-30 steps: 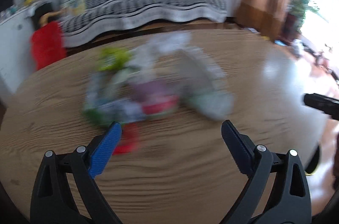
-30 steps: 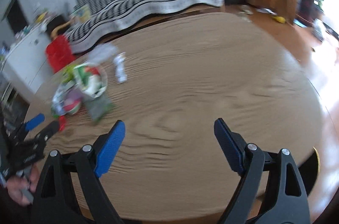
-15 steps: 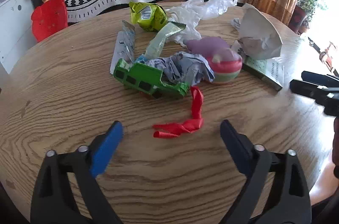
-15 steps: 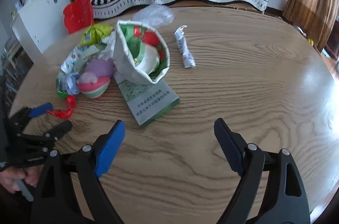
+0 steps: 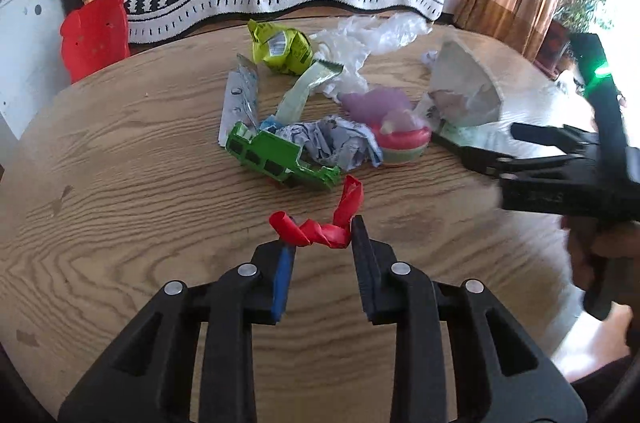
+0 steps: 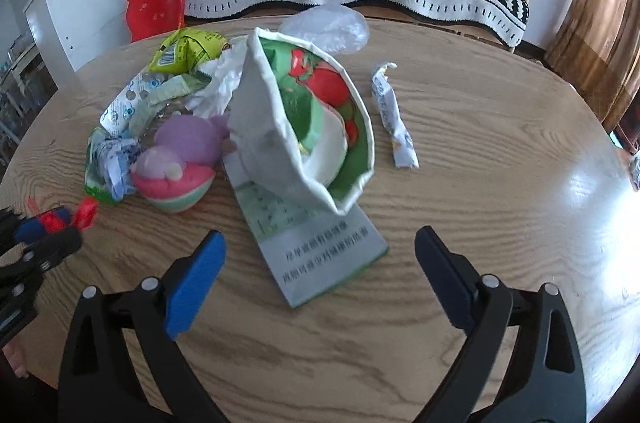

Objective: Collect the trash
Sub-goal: 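Grasp the red ribbon with left tool while right tool grasps green card box, then carry ribbon and card box to the bin and open both tools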

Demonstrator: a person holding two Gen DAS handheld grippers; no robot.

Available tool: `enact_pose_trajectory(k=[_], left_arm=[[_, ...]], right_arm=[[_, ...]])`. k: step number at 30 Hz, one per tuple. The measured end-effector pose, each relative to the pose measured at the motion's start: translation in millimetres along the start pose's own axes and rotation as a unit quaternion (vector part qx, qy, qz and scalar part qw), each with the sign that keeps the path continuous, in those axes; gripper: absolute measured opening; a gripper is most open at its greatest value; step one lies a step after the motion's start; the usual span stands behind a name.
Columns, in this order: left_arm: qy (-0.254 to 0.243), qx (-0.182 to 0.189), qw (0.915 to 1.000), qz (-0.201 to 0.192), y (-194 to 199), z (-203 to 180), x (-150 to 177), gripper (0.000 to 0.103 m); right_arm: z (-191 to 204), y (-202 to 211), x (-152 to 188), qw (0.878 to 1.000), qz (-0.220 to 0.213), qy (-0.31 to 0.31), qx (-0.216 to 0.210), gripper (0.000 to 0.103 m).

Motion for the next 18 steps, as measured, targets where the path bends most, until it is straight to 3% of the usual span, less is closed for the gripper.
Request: enact_pose_trajectory(k=[2,4,6,13,18], left_arm=[[0.002,0.006,1.0,-0.007,9,1,-2,0.027],[0.002,0.007,0.9999,-0.014,15,1,-4,0.027],[0.004,0.004,0.9999,-0.014,15,1,-6,0.027],[0.018,-0.004,0.9997,-0.019,18,-6,-15,0.027],[0.016,0.005,0.9994,-0.032,30,-27,-22,0.027]], right_arm=[[0,-6,-2,1.0,0.003,-0.003,-0.004,0.091],[1,-8,0,1.0,0.008,-0.003,-0.006,0.067],[6,-3,1,1.0,0.009,0.007,-0.007,0.062],[22,43,8,0.998,-0.021,0.002,-0.058,0.06],[8,90,15,0.994,-0.054,-0.035,-0.091,0.059]])
Point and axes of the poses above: each gripper's, at about its wrist camera, not at the fingertips, and y roughly against the way its jaws point, z to its left, x to its underside, the point moved 4 cm from there along -y, roughly the way its jaws point, and after that the axes turned 13 degrees about -x, right-handed, at the moved point
